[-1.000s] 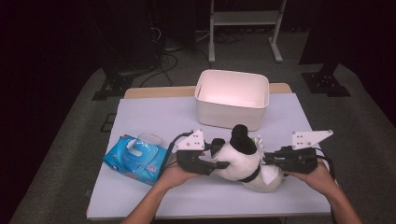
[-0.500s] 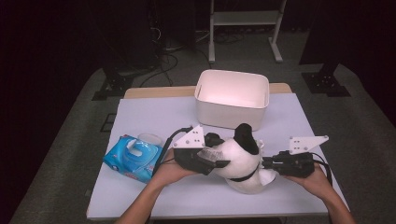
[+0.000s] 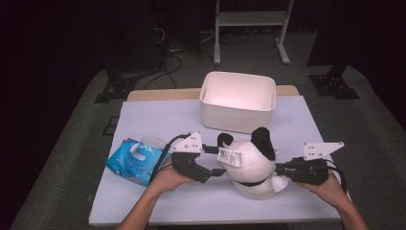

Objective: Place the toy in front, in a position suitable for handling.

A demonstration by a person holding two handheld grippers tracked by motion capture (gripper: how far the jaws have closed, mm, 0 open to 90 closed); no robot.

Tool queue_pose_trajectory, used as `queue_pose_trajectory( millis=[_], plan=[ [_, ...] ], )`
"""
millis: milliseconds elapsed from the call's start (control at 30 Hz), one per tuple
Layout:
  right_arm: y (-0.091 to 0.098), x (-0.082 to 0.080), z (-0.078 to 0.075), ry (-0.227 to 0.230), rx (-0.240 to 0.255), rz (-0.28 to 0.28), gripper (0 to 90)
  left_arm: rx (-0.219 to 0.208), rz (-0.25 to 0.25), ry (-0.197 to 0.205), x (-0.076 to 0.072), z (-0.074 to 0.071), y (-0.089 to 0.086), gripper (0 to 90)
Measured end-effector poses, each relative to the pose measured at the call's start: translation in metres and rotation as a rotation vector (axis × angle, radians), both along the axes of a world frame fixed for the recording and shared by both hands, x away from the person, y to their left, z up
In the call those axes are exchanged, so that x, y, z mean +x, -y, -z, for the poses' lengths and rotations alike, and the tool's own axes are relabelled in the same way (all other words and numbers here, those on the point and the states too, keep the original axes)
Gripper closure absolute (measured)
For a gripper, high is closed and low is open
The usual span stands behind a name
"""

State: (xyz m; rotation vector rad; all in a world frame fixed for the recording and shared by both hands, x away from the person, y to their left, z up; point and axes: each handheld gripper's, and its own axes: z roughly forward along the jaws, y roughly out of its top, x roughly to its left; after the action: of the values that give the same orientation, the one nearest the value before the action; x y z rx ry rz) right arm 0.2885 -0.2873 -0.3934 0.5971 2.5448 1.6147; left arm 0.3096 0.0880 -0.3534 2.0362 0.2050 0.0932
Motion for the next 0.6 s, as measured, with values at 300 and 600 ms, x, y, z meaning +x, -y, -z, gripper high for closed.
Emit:
queue_pose_trajectory(
  millis=[300, 600],
  plan=[
    [0.003, -0.001, 0.002, -0.019, 0.008, -0.013, 82.9, 0.036, 0.038, -0.082, 0.008, 0.022, 0.012, 23.7],
    [0.003, -0.002, 0.001, 0.001, 0.021, -0.02, 82.9, 0.007, 0.088, -0.082, 0.01, 0.017, 0.026, 20.6]
  ],
)
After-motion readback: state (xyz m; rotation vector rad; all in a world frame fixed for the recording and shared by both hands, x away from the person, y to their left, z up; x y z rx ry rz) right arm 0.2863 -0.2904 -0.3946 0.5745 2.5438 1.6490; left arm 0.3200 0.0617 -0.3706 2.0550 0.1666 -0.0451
